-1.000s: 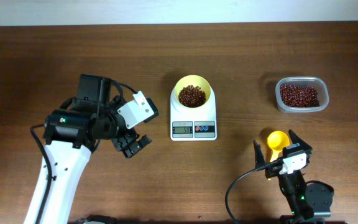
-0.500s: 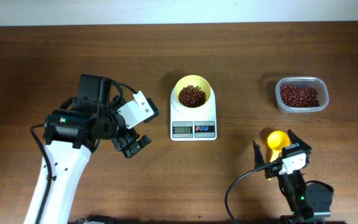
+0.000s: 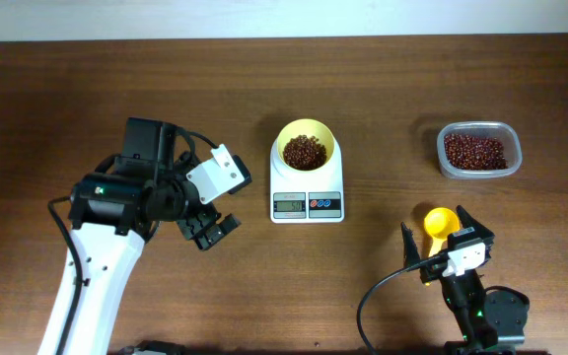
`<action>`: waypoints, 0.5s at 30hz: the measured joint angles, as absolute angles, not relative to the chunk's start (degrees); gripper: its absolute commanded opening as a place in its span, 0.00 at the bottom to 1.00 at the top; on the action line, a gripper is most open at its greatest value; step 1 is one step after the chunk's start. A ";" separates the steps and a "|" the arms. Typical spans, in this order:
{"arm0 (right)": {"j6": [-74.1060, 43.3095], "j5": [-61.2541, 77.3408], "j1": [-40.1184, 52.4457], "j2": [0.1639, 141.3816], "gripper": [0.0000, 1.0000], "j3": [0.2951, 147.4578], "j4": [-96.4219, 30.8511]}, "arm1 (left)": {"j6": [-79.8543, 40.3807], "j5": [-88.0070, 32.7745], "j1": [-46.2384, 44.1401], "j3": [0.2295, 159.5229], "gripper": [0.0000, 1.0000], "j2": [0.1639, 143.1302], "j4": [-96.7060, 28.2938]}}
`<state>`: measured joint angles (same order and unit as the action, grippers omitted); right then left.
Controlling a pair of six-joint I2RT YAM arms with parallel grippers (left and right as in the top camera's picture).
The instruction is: Scoop item into bowl and weigh 50g on scale
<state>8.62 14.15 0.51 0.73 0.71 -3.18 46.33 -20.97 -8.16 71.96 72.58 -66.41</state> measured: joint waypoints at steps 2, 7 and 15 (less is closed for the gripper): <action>8.56 14.15 0.51 0.73 0.99 0.71 -3.18 | 46.33 -20.99 -8.16 71.96 0.99 72.58 -66.41; 8.58 14.15 0.51 0.73 0.99 0.71 -3.18 | 46.33 -20.99 -8.16 71.96 0.99 72.58 -66.41; 8.51 14.15 0.51 0.73 0.99 0.71 -3.18 | 46.50 -13.26 -8.16 71.96 0.99 72.58 -66.65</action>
<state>8.51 14.15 0.51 0.73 0.71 -3.18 46.50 -13.26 -8.16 71.96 72.58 -66.65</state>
